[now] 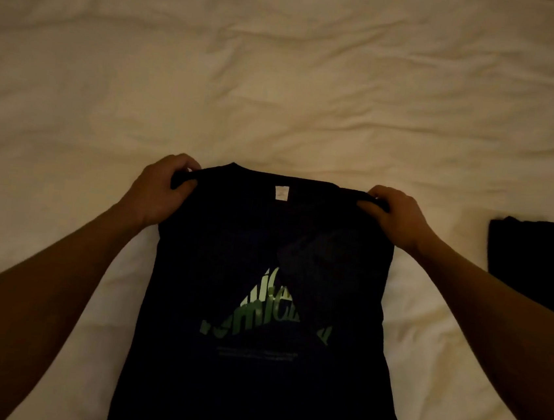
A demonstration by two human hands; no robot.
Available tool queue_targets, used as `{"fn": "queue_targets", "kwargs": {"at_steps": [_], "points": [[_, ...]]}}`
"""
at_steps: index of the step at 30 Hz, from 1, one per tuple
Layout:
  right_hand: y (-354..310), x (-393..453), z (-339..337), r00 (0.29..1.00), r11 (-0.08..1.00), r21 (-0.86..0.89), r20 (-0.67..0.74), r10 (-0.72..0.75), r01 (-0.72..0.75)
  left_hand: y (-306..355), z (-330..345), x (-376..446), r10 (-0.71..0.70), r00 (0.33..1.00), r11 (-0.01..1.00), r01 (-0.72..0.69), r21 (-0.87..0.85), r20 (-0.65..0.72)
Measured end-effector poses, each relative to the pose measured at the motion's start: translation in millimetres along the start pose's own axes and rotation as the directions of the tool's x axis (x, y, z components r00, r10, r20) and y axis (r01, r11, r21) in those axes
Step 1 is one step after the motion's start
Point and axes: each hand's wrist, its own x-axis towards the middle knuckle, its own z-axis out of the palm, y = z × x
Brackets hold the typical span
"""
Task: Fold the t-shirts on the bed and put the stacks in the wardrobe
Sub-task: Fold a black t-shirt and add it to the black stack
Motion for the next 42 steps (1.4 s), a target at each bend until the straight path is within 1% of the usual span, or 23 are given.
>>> {"fn": "queue_targets", "kwargs": {"at_steps": [4, 8, 13, 14, 16, 20, 25, 27, 28, 29, 30, 31, 32, 33, 34, 35, 36, 37, 38, 39, 40, 42], "points": [[4, -28, 0, 0.997, 0.999, 0.019, -0.063, -0.035, 0.037, 5, -1, -29, 0.048, 0.999, 0.997, -0.049, -0.056, -0.016], [15, -64, 11, 0.989, 0.996, -0.015, -0.116, -0.092, 0.091, -1, 8, -69, 0.063, 0.997, 0.997, -0.065, -0.047, -0.041], [32, -125, 40, 0.965, 0.966, -0.161, -0.134, -0.225, 0.203, -20, 32, -124, 0.167, 0.986, 0.982, -0.167, 0.085, 0.009], [37, -139, 50, 0.956, 0.952, -0.203, -0.134, -0.26, 0.231, -26, 39, -137, 0.191, 0.982, 0.978, -0.191, 0.088, 0.018], [47, -167, 71, 0.946, 0.924, -0.279, -0.116, -0.302, 0.261, -38, 55, -162, 0.192, 0.981, 0.976, -0.195, 0.097, 0.038], [70, -210, 108, 0.959, 0.919, -0.321, -0.087, -0.271, 0.231, -65, 84, -205, 0.113, 0.986, 0.974, -0.135, 0.184, 0.123], [75, -230, 128, 0.978, 0.906, -0.39, -0.056, -0.2, 0.163, -78, 97, -225, 0.077, 0.985, 0.957, -0.116, 0.267, 0.152], [75, -233, 132, 0.981, 0.904, -0.394, -0.027, -0.192, 0.166, -77, 99, -230, 0.075, 0.986, 0.948, -0.118, 0.295, 0.152], [74, -234, 132, 0.977, 0.897, -0.398, -0.008, -0.213, 0.192, -76, 100, -232, 0.068, 0.988, 0.953, -0.106, 0.283, 0.141], [70, -235, 129, 0.977, 0.903, -0.38, 0.011, -0.215, 0.203, -73, 99, -232, 0.046, 0.994, 0.963, -0.072, 0.259, 0.104], [67, -234, 128, 0.978, 0.922, -0.331, 0.013, -0.207, 0.2, -73, 97, -230, -0.003, 0.999, 0.975, -0.008, 0.224, 0.045], [60, -232, 122, 0.99, 0.96, -0.246, -0.005, -0.14, 0.135, -71, 93, -228, -0.077, 0.997, 0.981, 0.079, 0.175, -0.019], [55, -229, 116, 0.997, 0.991, -0.131, -0.06, -0.04, 0.032, -70, 90, -222, -0.159, 0.983, 0.98, 0.168, 0.104, -0.089], [51, -224, 110, 0.985, 0.996, 0.0, -0.148, 0.086, -0.087, -66, 87, -216, -0.239, 0.958, 0.97, 0.245, 0.014, -0.156], [50, -217, 104, 0.945, 0.971, 0.135, -0.236, 0.226, -0.199, -62, 84, -207, -0.317, 0.925, 0.948, 0.306, -0.084, -0.211], [48, -206, 98, 0.895, 0.922, 0.255, -0.267, 0.357, -0.291, -57, 82, -196, -0.404, 0.883, 0.912, 0.37, -0.175, -0.238], [48, -194, 92, 0.855, 0.861, 0.351, -0.237, 0.462, -0.368, -52, 80, -183, -0.495, 0.837, 0.862, 0.441, -0.25, -0.233], [49, -181, 89, 0.829, 0.794, 0.431, -0.162, 0.535, -0.428, -49, 78, -170, -0.575, 0.794, 0.806, 0.507, -0.307, -0.199], [52, -169, 88, 0.82, 0.737, 0.492, -0.075, 0.567, -0.464, -48, 78, -158, -0.628, 0.765, 0.755, 0.554, -0.352, -0.145], [54, -159, 88, 0.818, 0.698, 0.526, -0.008, 0.575, -0.485, -45, 77, -146, -0.659, 0.747, 0.715, 0.585, -0.383, -0.09], [56, -150, 89, 0.824, 0.68, 0.554, 0.018, 0.566, -0.48, -46, 77, -137, -0.671, 0.74, 0.695, 0.601, -0.395, -0.055], [62, -137, 94, 0.83, 0.656, 0.605, 0.016, 0.557, -0.452, -47, 79, -125, -0.691, 0.721, 0.678, 0.623, -0.392, -0.05]]}}
